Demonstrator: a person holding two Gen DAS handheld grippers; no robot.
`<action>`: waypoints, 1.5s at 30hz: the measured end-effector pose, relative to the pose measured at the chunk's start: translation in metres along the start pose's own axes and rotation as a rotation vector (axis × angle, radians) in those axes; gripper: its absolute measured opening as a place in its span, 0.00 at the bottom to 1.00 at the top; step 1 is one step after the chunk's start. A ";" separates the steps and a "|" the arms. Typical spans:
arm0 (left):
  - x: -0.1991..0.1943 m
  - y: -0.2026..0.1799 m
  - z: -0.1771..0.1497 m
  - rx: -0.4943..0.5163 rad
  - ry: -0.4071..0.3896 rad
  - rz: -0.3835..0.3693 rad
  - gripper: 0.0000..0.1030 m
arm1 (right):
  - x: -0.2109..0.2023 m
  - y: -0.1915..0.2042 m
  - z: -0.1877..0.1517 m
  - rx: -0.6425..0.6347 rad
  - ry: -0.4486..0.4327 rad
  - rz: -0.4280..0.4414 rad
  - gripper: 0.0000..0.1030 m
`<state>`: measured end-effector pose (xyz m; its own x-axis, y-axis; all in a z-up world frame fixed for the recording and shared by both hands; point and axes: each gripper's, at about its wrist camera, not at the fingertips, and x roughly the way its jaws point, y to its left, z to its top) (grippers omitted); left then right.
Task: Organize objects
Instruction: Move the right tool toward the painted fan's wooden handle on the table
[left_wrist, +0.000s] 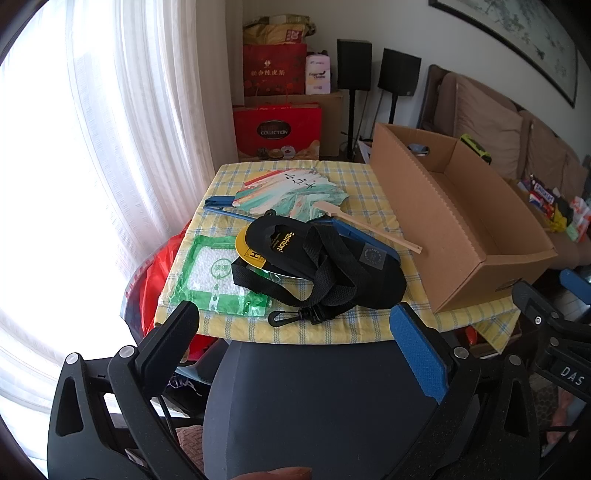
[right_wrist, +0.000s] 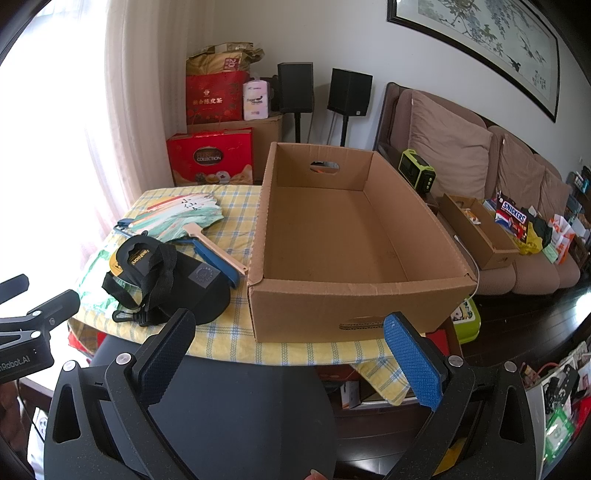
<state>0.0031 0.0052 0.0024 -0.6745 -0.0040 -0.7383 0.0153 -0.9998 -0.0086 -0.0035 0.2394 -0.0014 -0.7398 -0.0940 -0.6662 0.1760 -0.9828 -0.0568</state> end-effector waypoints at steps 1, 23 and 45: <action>0.000 0.000 0.000 0.000 0.000 0.000 1.00 | 0.000 0.000 0.000 -0.001 0.000 0.001 1.00; 0.034 0.032 0.016 -0.048 0.002 -0.031 1.00 | 0.012 0.002 0.024 -0.062 -0.011 0.112 1.00; 0.084 0.107 0.068 -0.211 0.026 -0.007 1.00 | 0.071 0.065 0.106 -0.275 0.036 0.258 0.79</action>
<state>-0.1025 -0.1028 -0.0149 -0.6558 0.0066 -0.7549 0.1664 -0.9741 -0.1531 -0.1131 0.1515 0.0268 -0.6262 -0.3221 -0.7101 0.5249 -0.8476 -0.0784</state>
